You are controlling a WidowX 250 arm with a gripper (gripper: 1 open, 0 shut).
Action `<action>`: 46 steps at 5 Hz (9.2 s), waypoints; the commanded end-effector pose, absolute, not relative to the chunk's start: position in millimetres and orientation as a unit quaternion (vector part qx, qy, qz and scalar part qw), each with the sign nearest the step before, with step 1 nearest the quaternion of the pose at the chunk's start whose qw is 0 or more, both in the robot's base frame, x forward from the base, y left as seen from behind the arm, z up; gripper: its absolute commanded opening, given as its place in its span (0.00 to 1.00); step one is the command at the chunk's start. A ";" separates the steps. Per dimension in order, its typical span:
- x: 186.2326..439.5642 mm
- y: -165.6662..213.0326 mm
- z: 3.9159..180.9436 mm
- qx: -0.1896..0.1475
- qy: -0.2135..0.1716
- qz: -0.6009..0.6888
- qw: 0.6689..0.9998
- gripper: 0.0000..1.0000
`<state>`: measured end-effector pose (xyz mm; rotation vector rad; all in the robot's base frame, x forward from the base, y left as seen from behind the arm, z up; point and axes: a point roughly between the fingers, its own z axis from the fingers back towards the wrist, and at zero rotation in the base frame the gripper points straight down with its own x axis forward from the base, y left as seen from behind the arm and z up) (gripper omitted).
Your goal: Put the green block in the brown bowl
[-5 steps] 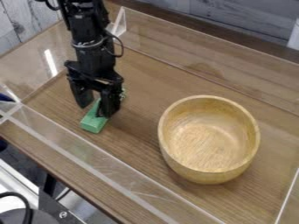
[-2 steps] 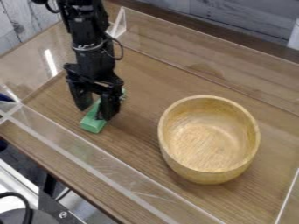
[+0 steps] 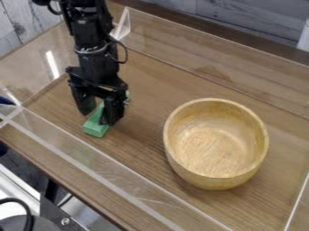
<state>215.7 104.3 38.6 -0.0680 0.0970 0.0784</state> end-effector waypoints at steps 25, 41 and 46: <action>245.9 91.0 88.1 -0.036 0.014 0.032 0.999 0.00; 280.2 119.0 79.2 -0.039 0.000 0.064 0.997 0.00; 330.7 135.6 52.3 -0.028 -0.009 0.070 0.997 0.00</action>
